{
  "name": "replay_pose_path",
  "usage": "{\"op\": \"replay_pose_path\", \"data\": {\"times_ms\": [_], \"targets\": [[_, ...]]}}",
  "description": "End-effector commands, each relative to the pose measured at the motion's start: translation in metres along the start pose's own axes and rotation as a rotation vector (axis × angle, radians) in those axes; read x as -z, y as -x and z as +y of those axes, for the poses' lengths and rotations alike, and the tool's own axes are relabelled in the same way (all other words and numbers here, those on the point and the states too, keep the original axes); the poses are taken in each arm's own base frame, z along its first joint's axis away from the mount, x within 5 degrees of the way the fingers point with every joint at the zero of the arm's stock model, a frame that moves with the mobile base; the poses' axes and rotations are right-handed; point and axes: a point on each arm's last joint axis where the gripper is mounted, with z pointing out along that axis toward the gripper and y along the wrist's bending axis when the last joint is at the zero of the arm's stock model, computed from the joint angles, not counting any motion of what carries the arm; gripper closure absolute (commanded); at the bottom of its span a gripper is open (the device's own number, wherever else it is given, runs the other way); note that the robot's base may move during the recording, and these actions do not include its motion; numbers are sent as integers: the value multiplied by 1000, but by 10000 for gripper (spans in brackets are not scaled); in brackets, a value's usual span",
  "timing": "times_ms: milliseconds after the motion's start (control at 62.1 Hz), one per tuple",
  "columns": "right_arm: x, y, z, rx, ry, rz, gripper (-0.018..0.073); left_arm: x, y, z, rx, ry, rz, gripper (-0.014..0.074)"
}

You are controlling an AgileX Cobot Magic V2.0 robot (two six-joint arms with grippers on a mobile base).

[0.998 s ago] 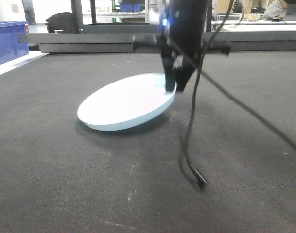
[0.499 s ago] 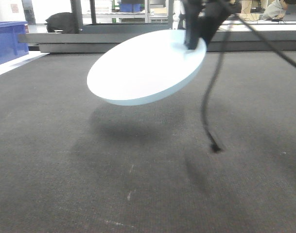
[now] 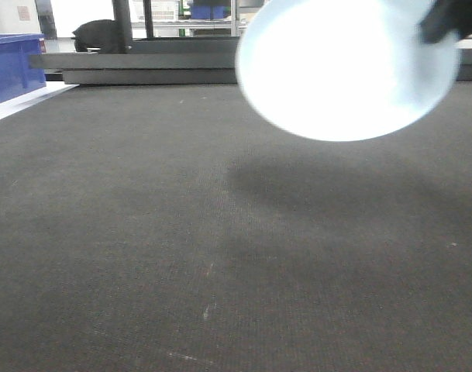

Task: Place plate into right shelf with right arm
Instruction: 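Close the right gripper on the plate rim and lift it, then hold the plate in the right gripper and back away from the table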

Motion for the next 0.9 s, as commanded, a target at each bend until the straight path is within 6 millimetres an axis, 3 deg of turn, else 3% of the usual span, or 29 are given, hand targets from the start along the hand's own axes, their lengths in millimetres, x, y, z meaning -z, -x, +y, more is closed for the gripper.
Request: {"op": "replay_pose_path", "data": {"times_ms": [0,225,386,531,740,885], "targets": [[40,9,-15,27,-28,-293,503,1,5,1,15,12,-89,724],[94,-32,-36,48,-145,-492,503,1,5,1,15,12,-89,724],[128,-69,-32,60,-151,-604,503,1,5,1,15,12,-89,724],[146,-99,-30,68,-147,-692,503,1,5,1,15,12,-89,724],[167,-116,-27,79,-140,-808,503,1,5,1,15,12,-89,724],[168,-117,-26,79,-140,-812,503,1,5,1,15,12,-89,724]]}}
